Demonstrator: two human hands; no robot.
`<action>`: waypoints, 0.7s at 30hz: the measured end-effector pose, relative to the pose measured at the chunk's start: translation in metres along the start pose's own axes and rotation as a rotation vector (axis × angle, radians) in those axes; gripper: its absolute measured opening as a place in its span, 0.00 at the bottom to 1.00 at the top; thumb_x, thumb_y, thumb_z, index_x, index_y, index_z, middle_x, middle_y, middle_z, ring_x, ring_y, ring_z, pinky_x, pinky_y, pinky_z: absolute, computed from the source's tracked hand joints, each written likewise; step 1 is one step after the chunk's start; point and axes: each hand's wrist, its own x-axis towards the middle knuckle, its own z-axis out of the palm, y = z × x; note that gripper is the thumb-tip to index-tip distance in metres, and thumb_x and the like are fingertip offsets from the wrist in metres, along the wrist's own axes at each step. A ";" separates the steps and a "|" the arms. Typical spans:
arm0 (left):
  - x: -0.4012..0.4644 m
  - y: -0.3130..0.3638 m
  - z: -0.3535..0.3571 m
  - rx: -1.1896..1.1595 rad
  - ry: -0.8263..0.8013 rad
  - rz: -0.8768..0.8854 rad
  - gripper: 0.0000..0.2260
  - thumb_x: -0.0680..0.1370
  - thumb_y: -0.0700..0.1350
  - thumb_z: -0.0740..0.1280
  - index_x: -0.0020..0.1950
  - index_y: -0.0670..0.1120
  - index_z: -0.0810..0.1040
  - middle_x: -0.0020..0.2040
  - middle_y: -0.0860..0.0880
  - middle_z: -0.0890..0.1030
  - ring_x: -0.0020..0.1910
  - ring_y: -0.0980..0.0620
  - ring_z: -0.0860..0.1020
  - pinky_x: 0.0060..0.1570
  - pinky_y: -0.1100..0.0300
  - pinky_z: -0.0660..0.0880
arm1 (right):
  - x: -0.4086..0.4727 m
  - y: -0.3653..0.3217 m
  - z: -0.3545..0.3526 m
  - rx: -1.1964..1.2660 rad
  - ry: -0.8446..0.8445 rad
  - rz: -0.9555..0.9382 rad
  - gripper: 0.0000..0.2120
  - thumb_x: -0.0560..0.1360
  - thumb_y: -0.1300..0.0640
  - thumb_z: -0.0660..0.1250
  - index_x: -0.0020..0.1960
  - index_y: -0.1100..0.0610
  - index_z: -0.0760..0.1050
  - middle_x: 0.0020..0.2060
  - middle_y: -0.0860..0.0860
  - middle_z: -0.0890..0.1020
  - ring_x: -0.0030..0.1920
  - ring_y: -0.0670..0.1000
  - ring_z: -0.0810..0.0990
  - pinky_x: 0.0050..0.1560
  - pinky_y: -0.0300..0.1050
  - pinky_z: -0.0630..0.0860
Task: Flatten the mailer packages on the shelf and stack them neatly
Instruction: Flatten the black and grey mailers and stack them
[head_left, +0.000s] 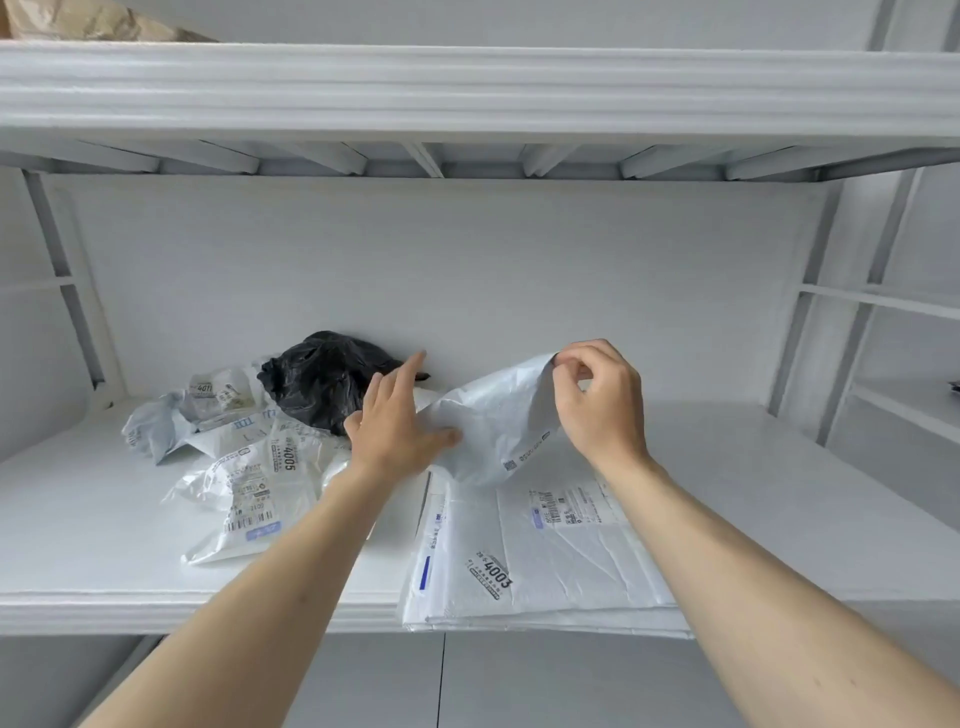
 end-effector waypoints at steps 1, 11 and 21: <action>-0.003 0.006 0.003 0.034 -0.025 0.040 0.30 0.71 0.57 0.73 0.72 0.60 0.67 0.69 0.55 0.71 0.73 0.51 0.64 0.64 0.47 0.61 | -0.002 0.001 -0.012 0.026 0.004 0.033 0.10 0.72 0.59 0.61 0.42 0.59 0.82 0.43 0.48 0.81 0.42 0.45 0.78 0.47 0.42 0.76; -0.034 0.065 0.020 -0.482 -0.126 -0.049 0.15 0.78 0.46 0.67 0.33 0.43 0.72 0.29 0.51 0.72 0.33 0.49 0.71 0.36 0.58 0.65 | -0.010 0.004 -0.055 -0.307 -0.121 -0.128 0.21 0.74 0.59 0.59 0.65 0.56 0.76 0.68 0.53 0.72 0.63 0.56 0.75 0.63 0.51 0.71; -0.069 0.039 0.062 -0.451 -0.477 -0.408 0.09 0.77 0.46 0.64 0.57 0.46 0.72 0.45 0.46 0.77 0.37 0.47 0.78 0.39 0.58 0.73 | -0.047 0.034 -0.025 -0.559 -0.809 0.196 0.21 0.82 0.49 0.49 0.71 0.49 0.68 0.68 0.50 0.71 0.73 0.53 0.62 0.69 0.54 0.58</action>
